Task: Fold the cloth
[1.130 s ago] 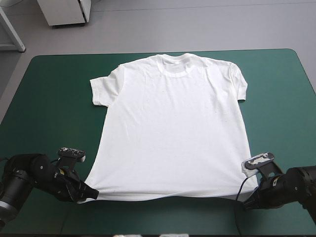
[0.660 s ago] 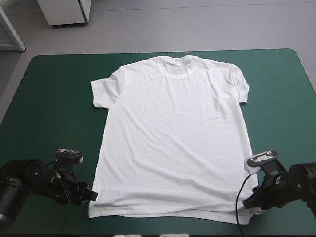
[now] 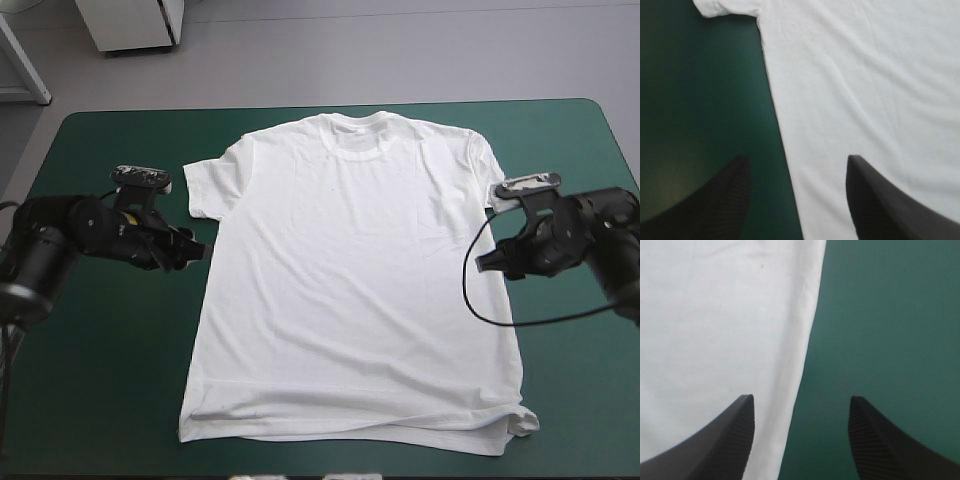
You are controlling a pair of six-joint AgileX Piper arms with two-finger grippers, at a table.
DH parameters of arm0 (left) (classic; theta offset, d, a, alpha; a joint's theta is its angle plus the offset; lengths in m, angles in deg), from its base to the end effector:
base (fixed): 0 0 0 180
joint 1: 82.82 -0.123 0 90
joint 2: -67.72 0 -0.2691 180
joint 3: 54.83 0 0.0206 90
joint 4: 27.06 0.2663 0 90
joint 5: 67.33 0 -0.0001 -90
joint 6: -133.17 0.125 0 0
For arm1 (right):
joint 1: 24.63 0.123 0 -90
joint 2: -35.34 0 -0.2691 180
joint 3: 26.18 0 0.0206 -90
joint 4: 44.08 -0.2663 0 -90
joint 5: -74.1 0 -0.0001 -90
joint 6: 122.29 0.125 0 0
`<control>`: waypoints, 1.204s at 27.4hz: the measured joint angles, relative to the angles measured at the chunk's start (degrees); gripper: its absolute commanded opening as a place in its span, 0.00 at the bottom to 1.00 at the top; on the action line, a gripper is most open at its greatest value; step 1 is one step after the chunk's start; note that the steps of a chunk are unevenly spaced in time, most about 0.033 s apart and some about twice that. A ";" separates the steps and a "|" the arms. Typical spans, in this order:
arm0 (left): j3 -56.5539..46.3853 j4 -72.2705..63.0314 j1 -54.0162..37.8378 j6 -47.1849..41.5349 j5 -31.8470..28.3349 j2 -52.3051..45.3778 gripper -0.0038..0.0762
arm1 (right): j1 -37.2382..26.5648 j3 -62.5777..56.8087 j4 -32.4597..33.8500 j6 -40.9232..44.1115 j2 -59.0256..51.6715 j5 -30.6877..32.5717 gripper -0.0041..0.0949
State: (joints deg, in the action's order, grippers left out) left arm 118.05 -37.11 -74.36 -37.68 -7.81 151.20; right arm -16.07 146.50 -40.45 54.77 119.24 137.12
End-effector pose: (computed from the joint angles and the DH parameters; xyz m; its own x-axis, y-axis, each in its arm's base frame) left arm 0.2921 -0.0625 0.3014 -0.8368 0.1944 -0.5119 0.2797 0.9555 -0.0943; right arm 0.2901 0.0365 0.2931 -0.8774 -0.2128 -0.4299 -0.1951 0.9770 -0.0855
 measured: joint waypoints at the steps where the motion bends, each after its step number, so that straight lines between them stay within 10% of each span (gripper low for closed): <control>1: 1.23 0.00 0.00 0.00 -0.81 2.77 0.57 | 0.00 1.99 0.06 0.13 2.88 -0.29 0.59; 33: 9.35 3.33 3.74 1.30 -11.17 32.42 0.54 | -0.56 14.40 2.37 0.19 25.36 -7.27 0.59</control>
State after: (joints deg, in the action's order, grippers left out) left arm 127.39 -33.78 -70.63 -36.38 -18.98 183.63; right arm -16.63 160.90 -38.08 54.96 144.60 129.84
